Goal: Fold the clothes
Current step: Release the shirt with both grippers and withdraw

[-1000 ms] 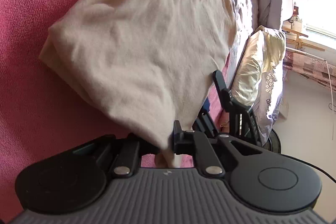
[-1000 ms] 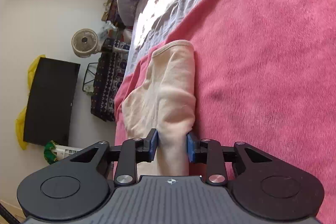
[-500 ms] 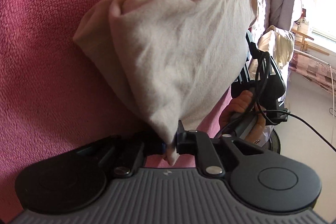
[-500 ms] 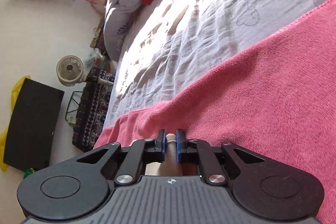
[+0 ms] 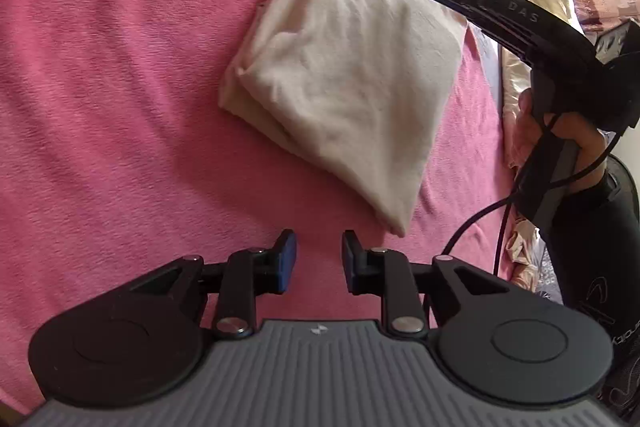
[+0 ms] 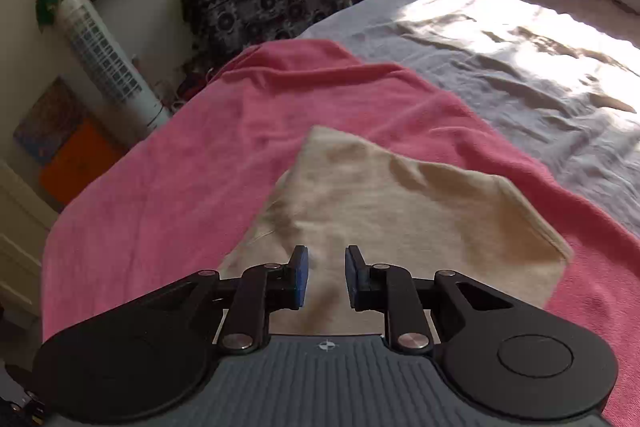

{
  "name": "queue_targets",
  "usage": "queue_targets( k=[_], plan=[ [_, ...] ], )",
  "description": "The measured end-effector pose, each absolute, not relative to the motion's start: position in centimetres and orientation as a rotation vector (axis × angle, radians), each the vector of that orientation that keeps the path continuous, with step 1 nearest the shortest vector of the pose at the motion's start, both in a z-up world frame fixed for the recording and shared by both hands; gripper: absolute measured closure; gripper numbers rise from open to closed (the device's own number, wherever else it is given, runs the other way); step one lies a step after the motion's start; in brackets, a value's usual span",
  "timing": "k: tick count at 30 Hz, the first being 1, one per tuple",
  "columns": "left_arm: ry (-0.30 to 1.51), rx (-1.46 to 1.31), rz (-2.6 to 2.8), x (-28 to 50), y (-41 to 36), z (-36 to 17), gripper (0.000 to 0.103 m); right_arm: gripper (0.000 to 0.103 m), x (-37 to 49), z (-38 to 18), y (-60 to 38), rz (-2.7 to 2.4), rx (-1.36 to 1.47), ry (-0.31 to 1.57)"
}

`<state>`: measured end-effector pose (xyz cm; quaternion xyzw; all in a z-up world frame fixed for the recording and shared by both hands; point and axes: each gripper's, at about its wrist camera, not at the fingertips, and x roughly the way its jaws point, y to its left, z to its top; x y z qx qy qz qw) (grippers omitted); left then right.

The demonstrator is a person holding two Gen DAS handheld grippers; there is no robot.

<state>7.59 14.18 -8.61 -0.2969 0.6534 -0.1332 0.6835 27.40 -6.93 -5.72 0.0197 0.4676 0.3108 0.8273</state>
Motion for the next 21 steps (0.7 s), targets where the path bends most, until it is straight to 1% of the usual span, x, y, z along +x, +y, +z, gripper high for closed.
queue_targets(
  k=[1, 4, 5, 7, 9, 10, 11, 12, 13, 14, 15, 16, 17, 18, 20, 21],
  plan=[
    [1.47, -0.654, -0.266, 7.2, 14.9, -8.4, 0.074, 0.081, 27.5, -6.3, -5.5, 0.679, 0.02, 1.003],
    [1.474, -0.616, -0.165, 6.2, 16.8, -8.0, 0.074, 0.075, 27.0, -7.1, -0.9, 0.662, -0.117, 0.933],
    [1.47, -0.601, -0.14, 6.1, 17.1, -7.6, 0.074, 0.072, 27.1, -6.7, -0.3, 0.652, -0.137, 0.939],
    [1.455, -0.557, -0.104, 6.0, 17.3, -6.7, 0.074, 0.071, 27.1, -5.4, -0.1, 0.645, -0.151, 0.938],
    [1.435, -0.489, -0.086, 6.1, 16.8, -5.7, 0.068, 0.066, 26.9, -4.2, -0.2, 0.668, -0.159, 0.891],
    [1.427, -0.46, -0.074, 6.0, 16.5, -5.3, 0.062, 0.053, 27.6, -4.7, 0.4, 0.682, -0.187, 0.89],
    [1.423, -0.436, -0.065, 6.0, 16.2, -4.9, 0.061, 0.04, 28.3, -5.2, 1.1, 0.696, -0.215, 0.893],
    [1.421, -0.415, -0.055, 5.9, 15.9, -4.5, 0.061, 0.035, 29.3, -6.7, 2.0, 0.719, -0.245, 0.958],
    [1.42, -0.396, -0.044, 5.8, 15.7, -4.1, 0.061, 0.022, 29.7, -7.9, 2.8, 0.728, -0.27, 0.973],
    [1.416, -0.378, -0.035, 5.7, 15.5, -3.8, 0.061, 0.016, 29.4, -7.8, 3.5, 0.725, -0.3, 0.934],
    [1.408, -0.353, -0.02, 5.5, 15.4, -3.3, 0.059, 0.017, 29.0, -7.0, 4.5, 0.684, -0.339, 0.969],
    [1.397, -0.326, -0.002, 5.4, 15.3, -2.9, 0.053, 0.026, 28.2, -5.6, 4.3, 0.669, -0.328, 0.949],
    [1.387, -0.294, 0.018, 5.3, 15.2, -2.6, 0.047, 0.027, 27.4, -4.3, 4.0, 0.656, -0.315, 0.928],
    [1.377, -0.256, 0.037, 5.3, 15.0, -2.4, 0.046, 0.025, 26.2, -2.9, 2.8, 0.662, -0.284, 0.887],
    [1.366, -0.179, 0.057, 5.6, 14.6, -2.2, 0.045, 0.006, 23.4, -0.9, -0.3, 0.588, -0.279, 0.809],
    [1.361, -0.146, 0.063, 5.7, 14.6, -2.1, 0.045, 0.004, 22.4, -0.4, -1.7, 0.536, -0.294, 0.796]
  ],
)
